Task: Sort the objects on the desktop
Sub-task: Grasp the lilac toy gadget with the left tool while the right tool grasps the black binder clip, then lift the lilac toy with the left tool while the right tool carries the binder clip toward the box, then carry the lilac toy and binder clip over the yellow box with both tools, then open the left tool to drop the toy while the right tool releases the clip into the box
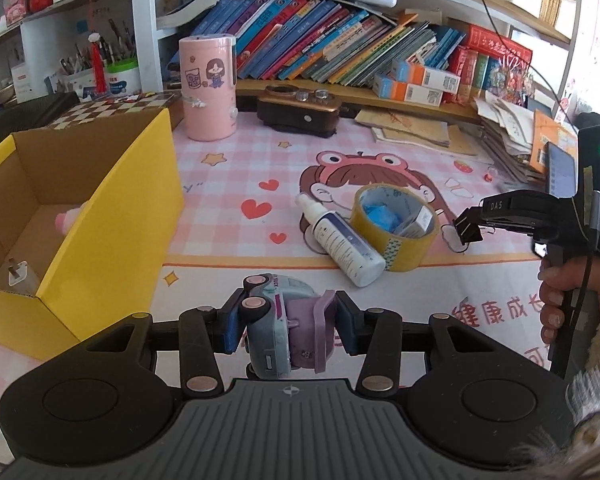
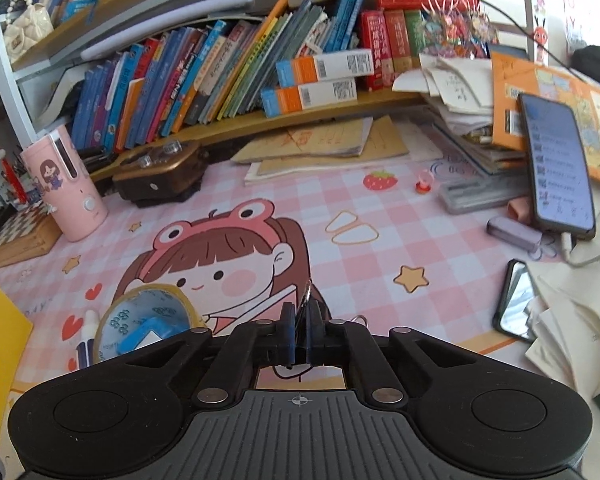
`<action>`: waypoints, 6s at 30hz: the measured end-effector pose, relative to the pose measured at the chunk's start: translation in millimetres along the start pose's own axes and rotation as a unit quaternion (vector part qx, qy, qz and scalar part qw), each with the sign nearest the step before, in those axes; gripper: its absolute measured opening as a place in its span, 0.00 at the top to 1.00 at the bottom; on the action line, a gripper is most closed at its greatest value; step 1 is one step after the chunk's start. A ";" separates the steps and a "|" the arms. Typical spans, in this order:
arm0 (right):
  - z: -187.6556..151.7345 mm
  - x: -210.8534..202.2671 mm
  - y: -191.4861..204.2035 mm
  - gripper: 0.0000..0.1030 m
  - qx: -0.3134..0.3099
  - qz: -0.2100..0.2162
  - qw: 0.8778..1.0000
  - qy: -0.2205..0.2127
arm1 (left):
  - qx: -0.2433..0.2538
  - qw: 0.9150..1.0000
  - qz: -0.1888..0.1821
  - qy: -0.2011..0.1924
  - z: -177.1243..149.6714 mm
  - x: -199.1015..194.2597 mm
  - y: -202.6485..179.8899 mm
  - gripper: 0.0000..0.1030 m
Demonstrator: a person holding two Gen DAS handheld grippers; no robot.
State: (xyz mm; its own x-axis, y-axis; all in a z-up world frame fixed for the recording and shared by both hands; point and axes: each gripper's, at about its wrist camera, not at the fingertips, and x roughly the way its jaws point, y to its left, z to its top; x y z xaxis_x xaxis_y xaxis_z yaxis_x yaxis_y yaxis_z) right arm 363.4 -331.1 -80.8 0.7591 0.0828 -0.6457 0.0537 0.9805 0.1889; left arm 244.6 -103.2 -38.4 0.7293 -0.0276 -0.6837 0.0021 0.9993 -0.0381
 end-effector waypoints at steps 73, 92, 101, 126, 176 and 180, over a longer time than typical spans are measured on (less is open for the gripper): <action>-188.4 -278.5 184.4 0.95 -0.110 0.131 0.982 0.074 | -0.045 0.995 -0.066 -0.051 -142.4 -211.3 158.9 0.59; -199.8 -291.9 230.1 0.95 -0.154 0.168 0.971 0.069 | -0.067 0.994 -0.039 -0.073 -152.8 -235.5 192.8 0.59; -197.2 -286.8 252.9 0.95 -0.177 0.186 0.964 0.068 | -0.088 0.992 -0.016 -0.084 -152.6 -239.8 212.5 0.59; -69.3 -195.9 306.9 0.95 -0.192 0.248 0.949 -0.014 | -0.074 0.988 0.028 -0.133 -20.7 -156.0 238.2 0.59; 16.6 -6.2 374.9 0.75 -0.285 0.222 0.923 0.136 | 0.037 0.992 0.124 -0.009 73.5 -3.0 231.4 0.08; 27.7 -40.3 362.0 0.71 -0.267 0.235 0.930 0.088 | 0.012 0.990 0.130 -0.050 73.1 -37.8 231.1 0.04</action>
State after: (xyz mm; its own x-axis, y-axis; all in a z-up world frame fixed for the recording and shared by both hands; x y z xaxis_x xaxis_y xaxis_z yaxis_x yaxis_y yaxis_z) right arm 370.2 15.5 34.0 0.4963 0.5065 -0.7051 -0.6229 0.7734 0.1172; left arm 267.5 130.8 32.0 0.7711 0.2324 -0.5927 -0.1790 0.9726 0.1486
